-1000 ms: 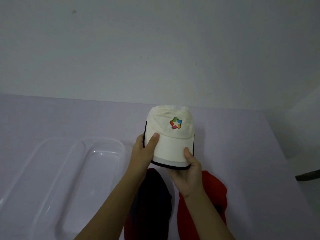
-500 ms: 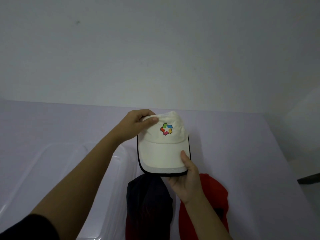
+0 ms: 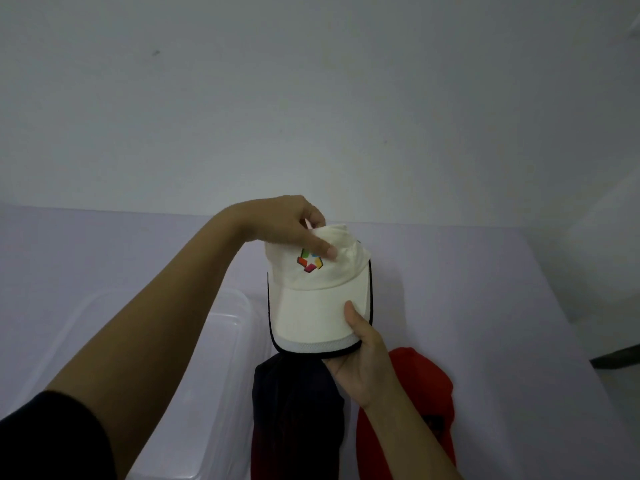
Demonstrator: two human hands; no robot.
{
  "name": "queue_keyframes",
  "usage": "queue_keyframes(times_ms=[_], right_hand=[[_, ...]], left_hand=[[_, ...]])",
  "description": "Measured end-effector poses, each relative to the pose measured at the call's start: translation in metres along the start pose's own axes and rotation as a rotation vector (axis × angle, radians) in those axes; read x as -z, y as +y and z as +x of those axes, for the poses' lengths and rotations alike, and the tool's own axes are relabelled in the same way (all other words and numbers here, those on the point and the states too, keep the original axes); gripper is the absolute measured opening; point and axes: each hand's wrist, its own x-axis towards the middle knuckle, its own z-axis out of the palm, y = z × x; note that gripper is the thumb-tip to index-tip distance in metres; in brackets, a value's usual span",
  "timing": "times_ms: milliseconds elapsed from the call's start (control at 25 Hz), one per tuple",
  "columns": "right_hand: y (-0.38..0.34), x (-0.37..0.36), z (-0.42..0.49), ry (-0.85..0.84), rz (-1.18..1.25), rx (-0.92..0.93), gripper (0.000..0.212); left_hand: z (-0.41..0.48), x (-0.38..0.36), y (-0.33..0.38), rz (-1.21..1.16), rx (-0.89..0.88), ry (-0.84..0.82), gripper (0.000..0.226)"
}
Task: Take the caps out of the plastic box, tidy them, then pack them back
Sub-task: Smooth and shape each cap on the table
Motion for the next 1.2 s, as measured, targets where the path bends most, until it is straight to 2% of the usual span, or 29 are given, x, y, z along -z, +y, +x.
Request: queue_keyframes(times_ms=[120, 240, 360, 440, 520, 560, 600, 640, 680, 720, 760, 840, 880, 920, 1000, 1080, 1160, 1200], right_hand=[[-0.001, -0.001, -0.001, -0.022, -0.024, -0.004, 0.069], [0.003, -0.003, -0.001, -0.034, -0.069, -0.029, 0.067], [0.003, -0.003, 0.0, -0.036, -0.09, -0.03, 0.066], [0.002, -0.003, 0.001, -0.041, -0.079, -0.023, 0.064], [0.002, -0.004, 0.003, -0.04, -0.05, -0.017, 0.064], [0.002, -0.006, 0.003, -0.037, -0.018, -0.002, 0.064], [0.001, -0.004, 0.005, -0.043, 0.027, 0.03, 0.062], [-0.002, -0.005, 0.005, -0.046, 0.071, 0.068, 0.055], [-0.005, -0.004, 0.007, -0.048, 0.098, 0.108, 0.043], [-0.009, -0.005, 0.007, -0.048, 0.104, 0.135, 0.031], [-0.014, -0.003, 0.01, -0.053, 0.095, 0.162, 0.026], [-0.023, -0.005, 0.016, -0.057, 0.043, 0.181, 0.029], [-0.025, -0.008, 0.018, -0.069, 0.014, 0.18, 0.035], [-0.024, -0.009, 0.021, -0.086, -0.015, 0.177, 0.049], [-0.02, -0.006, 0.025, -0.102, -0.066, 0.149, 0.071], [-0.018, 0.0, 0.024, -0.079, -0.105, 0.131, 0.08], [-0.025, 0.004, 0.023, -0.042, -0.157, 0.116, 0.082], [-0.033, 0.004, 0.024, -0.014, -0.176, 0.107, 0.076]], left_hand=[[-0.002, 0.002, 0.01, 0.004, -0.006, -0.048, 0.017], [-0.002, 0.005, 0.019, 0.064, 0.092, -0.132, 0.028], [-0.001, 0.005, 0.025, 0.172, 0.111, -0.144, 0.033], [-0.001, 0.002, 0.029, 0.113, 0.169, -0.147, 0.039], [0.002, -0.004, 0.03, 0.122, 0.205, -0.05, 0.054], [0.005, -0.006, 0.029, 0.149, 0.185, 0.089, 0.06], [0.007, -0.007, 0.024, 0.137, 0.143, 0.297, 0.062], [0.008, -0.008, 0.016, 0.045, 0.102, 0.546, 0.06], [0.006, -0.01, 0.004, -0.142, 0.107, 0.765, 0.055], [0.005, -0.014, -0.01, -0.366, 0.176, 0.879, 0.052], [0.002, -0.023, -0.022, -0.597, 0.298, 0.856, 0.052], [-0.002, -0.056, -0.037, -1.095, 0.486, 0.572, 0.059], [-0.003, -0.073, -0.038, -1.314, 0.504, 0.461, 0.06], [-0.004, -0.086, -0.039, -1.442, 0.507, 0.455, 0.058], [0.0, -0.096, -0.041, -1.465, 0.527, 0.601, 0.049], [-0.003, -0.098, -0.042, -1.399, 0.556, 0.705, 0.044], [-0.004, -0.095, -0.041, -1.353, 0.563, 0.733, 0.042], [-0.004, -0.095, -0.04, -1.314, 0.568, 0.739, 0.042]])
